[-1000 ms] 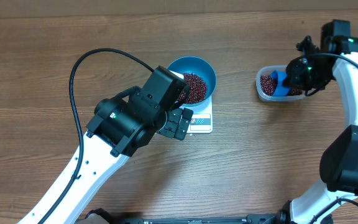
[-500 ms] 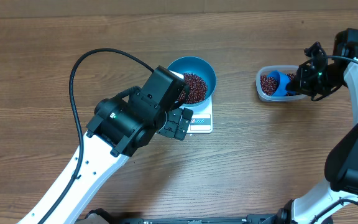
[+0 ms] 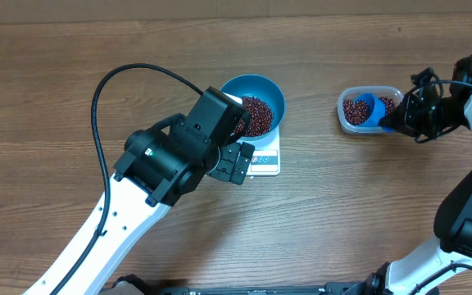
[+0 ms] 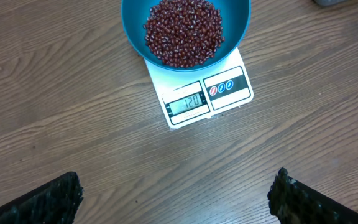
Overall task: Scoop item into bowl and weigh 150g on scale
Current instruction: 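Scoop more red beans from the tub with the right gripper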
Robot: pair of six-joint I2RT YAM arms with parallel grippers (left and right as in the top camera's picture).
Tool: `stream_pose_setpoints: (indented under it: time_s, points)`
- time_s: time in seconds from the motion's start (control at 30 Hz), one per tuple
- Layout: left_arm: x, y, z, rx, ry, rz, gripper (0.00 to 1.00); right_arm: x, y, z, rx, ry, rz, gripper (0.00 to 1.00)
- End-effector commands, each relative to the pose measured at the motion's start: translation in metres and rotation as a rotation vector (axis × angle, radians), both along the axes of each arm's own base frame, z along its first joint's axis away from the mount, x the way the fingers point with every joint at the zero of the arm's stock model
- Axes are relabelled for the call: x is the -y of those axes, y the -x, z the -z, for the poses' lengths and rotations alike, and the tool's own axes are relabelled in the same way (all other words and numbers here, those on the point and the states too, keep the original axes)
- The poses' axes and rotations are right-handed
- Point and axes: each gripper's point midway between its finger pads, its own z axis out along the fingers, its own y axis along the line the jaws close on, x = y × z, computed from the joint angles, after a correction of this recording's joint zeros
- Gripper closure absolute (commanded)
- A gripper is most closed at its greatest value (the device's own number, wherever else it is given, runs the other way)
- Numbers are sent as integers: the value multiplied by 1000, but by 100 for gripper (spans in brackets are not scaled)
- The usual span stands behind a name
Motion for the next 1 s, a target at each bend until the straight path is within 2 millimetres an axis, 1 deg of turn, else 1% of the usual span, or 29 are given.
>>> stream_pose_setpoints:
  time_s: [0.0, 0.27, 0.5, 0.7, 0.83, 0.97]
  points:
    - [0, -3, -7, 21, -2, 12, 0, -2, -1, -14, 57, -82, 20, 96]
    - [0, -3, -7, 20, -2, 11, 0, 8, -2, -28, 99, -191, 81, 96]
    - [0, -3, -7, 21, -2, 12, 1, 18, 0, -30, 106, -212, 117, 96]
    - [0, -3, -7, 20, -2, 12, 0, 20, 3, -40, 160, -267, 97, 96]
    - [0, -3, -7, 20, -2, 12, 1, 20, 7, -53, 232, -337, 71, 96]
    - [0, -3, -7, 20, -2, 12, 0, 28, 8, -64, 271, -395, 106, 96]
